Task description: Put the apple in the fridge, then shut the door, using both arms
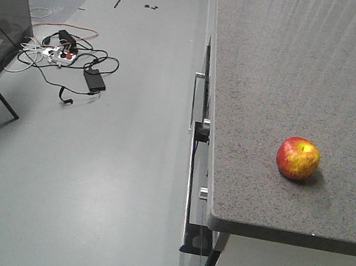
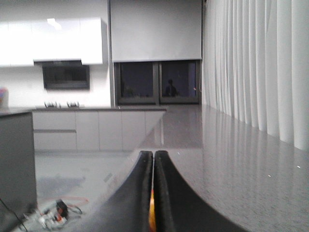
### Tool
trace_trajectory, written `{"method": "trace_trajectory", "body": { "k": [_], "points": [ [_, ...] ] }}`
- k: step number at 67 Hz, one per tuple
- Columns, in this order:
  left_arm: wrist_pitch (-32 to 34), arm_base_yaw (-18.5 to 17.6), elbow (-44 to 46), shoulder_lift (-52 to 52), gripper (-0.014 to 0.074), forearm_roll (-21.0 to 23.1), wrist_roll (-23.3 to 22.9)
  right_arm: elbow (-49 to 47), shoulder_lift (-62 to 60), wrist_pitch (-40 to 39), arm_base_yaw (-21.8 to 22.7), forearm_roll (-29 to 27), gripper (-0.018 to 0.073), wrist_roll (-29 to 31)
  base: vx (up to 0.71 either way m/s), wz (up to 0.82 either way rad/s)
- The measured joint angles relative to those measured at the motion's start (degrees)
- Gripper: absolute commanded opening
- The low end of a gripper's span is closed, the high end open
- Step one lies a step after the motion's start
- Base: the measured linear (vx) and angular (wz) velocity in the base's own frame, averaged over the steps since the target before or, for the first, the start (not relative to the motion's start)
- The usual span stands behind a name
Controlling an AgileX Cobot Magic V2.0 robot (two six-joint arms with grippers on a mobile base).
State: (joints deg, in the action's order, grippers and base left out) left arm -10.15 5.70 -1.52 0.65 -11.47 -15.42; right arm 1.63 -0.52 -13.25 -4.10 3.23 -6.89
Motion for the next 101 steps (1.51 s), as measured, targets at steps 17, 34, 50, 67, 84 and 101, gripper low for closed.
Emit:
{"method": "trace_trajectory", "body": {
  "k": [17,34,50,67,84,101],
  "points": [
    [0.0,0.0,0.0,0.0,-0.0008,0.0,0.0,-12.3,1.4,17.5,0.0,-1.7,0.0011,-6.5,0.00,0.00],
    [0.0,0.0,0.0,0.0,-0.0008,0.0,0.0,-34.6,14.9,38.5,0.0,-6.4,0.0322,6.9,0.00,0.00],
    [0.0,0.0,0.0,0.0,-0.0008,0.0,0.0,-40.5,24.4,37.3,0.0,-14.2,0.0706,18.6,0.00,0.00],
    [0.0,0.0,0.0,0.0,-0.0008,0.0,0.0,-45.1,33.5,33.7,0.0,-14.7,0.0708,21.2,0.00,0.00],
    [0.0,0.0,0.0,0.0,-0.0008,0.0,0.0,-58.7,54.2,37.9,0.0,-18.1,0.0683,27.7,0.00,0.00],
    [0.0,0.0,0.0,0.0,-0.0008,0.0,0.0,-65.7,75.3,40.0,0.0,-22.6,0.0675,30.0,0.00,0.00]
  ]
}}
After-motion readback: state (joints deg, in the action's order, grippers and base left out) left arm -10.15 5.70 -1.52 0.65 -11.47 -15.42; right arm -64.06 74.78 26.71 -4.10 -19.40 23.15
